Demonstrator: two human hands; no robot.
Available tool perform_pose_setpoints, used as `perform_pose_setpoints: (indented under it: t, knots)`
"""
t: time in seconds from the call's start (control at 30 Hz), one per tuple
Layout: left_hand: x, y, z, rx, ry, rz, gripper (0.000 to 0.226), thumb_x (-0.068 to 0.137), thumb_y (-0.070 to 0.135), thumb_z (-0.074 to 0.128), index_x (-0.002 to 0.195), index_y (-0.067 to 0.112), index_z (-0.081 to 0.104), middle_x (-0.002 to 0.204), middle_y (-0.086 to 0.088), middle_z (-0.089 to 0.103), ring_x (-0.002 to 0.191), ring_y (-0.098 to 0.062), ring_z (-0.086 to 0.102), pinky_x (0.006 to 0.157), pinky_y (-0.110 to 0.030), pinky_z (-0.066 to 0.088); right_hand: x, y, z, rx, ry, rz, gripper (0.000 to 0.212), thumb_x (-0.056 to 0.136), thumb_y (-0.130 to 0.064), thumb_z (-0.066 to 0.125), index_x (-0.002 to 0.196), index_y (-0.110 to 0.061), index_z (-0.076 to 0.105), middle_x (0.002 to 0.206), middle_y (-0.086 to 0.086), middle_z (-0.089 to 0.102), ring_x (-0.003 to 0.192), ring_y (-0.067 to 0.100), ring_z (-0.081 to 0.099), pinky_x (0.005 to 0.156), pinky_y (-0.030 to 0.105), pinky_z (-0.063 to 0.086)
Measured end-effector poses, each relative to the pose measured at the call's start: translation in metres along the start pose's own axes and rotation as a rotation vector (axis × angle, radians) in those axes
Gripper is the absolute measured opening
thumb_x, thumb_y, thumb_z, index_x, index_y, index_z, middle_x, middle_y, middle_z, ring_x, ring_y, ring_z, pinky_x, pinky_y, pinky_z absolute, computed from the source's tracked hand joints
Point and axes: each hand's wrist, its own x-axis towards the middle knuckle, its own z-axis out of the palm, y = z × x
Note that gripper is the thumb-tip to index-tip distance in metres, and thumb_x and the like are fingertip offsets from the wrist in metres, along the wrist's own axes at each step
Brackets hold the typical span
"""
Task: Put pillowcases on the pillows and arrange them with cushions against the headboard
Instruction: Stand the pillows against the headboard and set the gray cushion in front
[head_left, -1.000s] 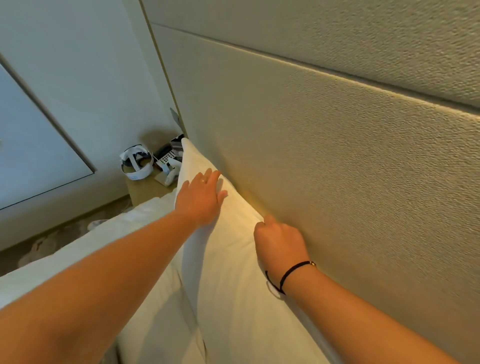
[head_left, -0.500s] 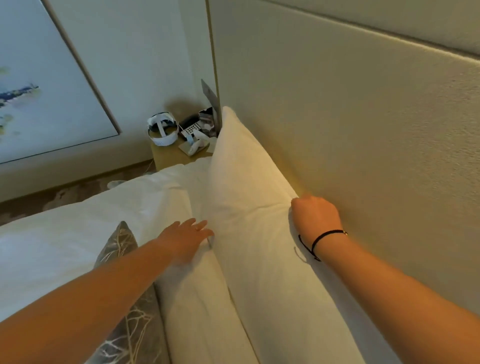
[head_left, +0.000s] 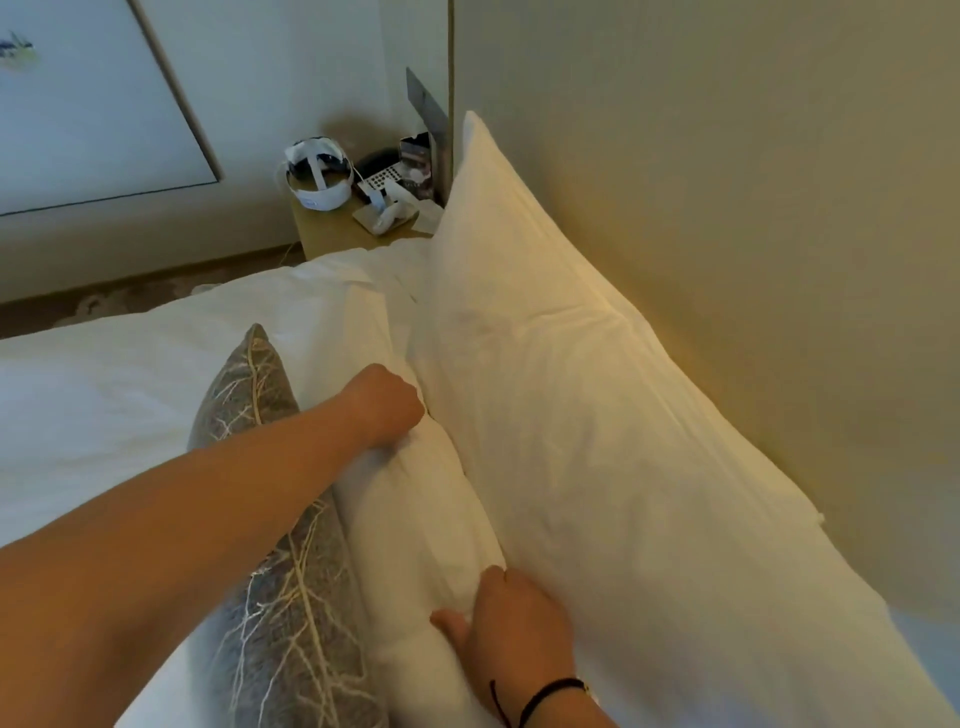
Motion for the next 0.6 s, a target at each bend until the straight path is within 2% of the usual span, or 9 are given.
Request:
perform_pose_setpoints:
  t: [0.07, 0.1, 0.17, 0.27, 0.37, 0.43, 0.53, 0.6]
  knots:
    - [-0.004, -0.001, -0.004, 0.042, 0.000, 0.030, 0.014, 0.094, 0.011, 0.053, 0.083, 0.012, 0.062, 0.098, 0.000, 0.068, 0.091, -0.022, 0.066, 0.073, -0.031, 0.047, 0.002, -0.001, 0.003, 0.034, 0.007, -0.008, 0.048, 0.091, -0.062, 0.046, 0.110, -0.019, 0.053, 0.112, 0.003, 0.063, 0.102, 0.025, 0.061, 0.071, 0.032, 0.036]
    - [-0.006, -0.004, -0.006, 0.049, 0.001, 0.048, 0.013, 0.094, 0.010, 0.053, 0.085, 0.012, 0.062, 0.099, -0.001, 0.069, 0.092, -0.023, 0.066, 0.075, -0.032, 0.049, 0.003, -0.002, 0.002, 0.035, -0.002, -0.040, 0.042, 0.095, -0.056, 0.044, 0.110, -0.018, 0.052, 0.110, 0.004, 0.064, 0.098, 0.025, 0.061, 0.068, 0.031, 0.035]
    - [-0.013, -0.013, -0.010, 0.038, 0.023, 0.067, 0.015, 0.097, 0.018, 0.052, 0.096, 0.013, 0.066, 0.102, 0.000, 0.069, 0.095, -0.021, 0.066, 0.083, -0.032, 0.051, 0.002, -0.004, 0.001, 0.053, 0.004, -0.106, 0.031, 0.101, -0.045, 0.038, 0.106, -0.017, 0.050, 0.104, 0.006, 0.063, 0.086, 0.026, 0.058, 0.067, 0.031, 0.035]
    - [-0.026, -0.034, -0.013, 0.044, 0.068, 0.069, 0.020, 0.098, 0.017, 0.048, 0.107, 0.017, 0.066, 0.113, 0.003, 0.066, 0.105, -0.019, 0.062, 0.096, -0.031, 0.048, -0.008, -0.009, -0.001, 0.080, 0.105, -0.170, 0.022, 0.102, -0.039, 0.036, 0.089, -0.022, 0.041, 0.089, 0.003, 0.057, 0.072, 0.022, 0.044, 0.063, 0.032, 0.034]
    - [-0.036, -0.057, -0.019, -0.034, 0.097, 0.016, 0.028, 0.098, 0.026, 0.051, 0.125, 0.024, 0.061, 0.129, 0.005, 0.059, 0.122, -0.019, 0.055, 0.109, -0.033, 0.039, -0.014, -0.021, -0.005, 0.074, 0.265, -0.229, 0.022, 0.102, -0.035, 0.034, 0.083, -0.023, 0.037, 0.089, 0.002, 0.062, 0.066, 0.017, 0.040, 0.050, 0.033, 0.021]
    - [-0.038, -0.065, -0.024, -0.054, 0.136, -0.049, 0.029, 0.098, 0.031, 0.052, 0.126, 0.027, 0.060, 0.131, 0.006, 0.058, 0.122, -0.018, 0.054, 0.109, -0.034, 0.039, -0.012, -0.027, -0.012, 0.076, 0.328, -0.225, 0.021, 0.102, -0.031, 0.036, 0.082, -0.023, 0.036, 0.086, 0.000, 0.060, 0.063, 0.016, 0.039, 0.047, 0.030, 0.014]
    - [-0.038, -0.056, -0.025, -0.047, 0.125, -0.091, 0.028, 0.099, 0.033, 0.051, 0.125, 0.025, 0.060, 0.128, 0.004, 0.060, 0.119, -0.019, 0.056, 0.105, -0.036, 0.042, -0.009, -0.024, -0.016, 0.079, 0.304, -0.171, 0.018, 0.103, -0.034, 0.035, 0.089, -0.022, 0.037, 0.087, -0.001, 0.058, 0.067, 0.018, 0.043, 0.049, 0.032, 0.022]
    - [-0.039, -0.038, -0.019, -0.044, 0.100, -0.014, 0.033, 0.099, 0.031, 0.046, 0.131, 0.026, 0.054, 0.130, 0.003, 0.058, 0.120, -0.021, 0.052, 0.102, -0.037, 0.043, -0.012, -0.019, -0.013, 0.124, 0.274, -0.103, 0.026, 0.102, -0.046, 0.034, 0.103, -0.020, 0.042, 0.097, 0.000, 0.062, 0.074, 0.021, 0.051, 0.059, 0.032, 0.032]
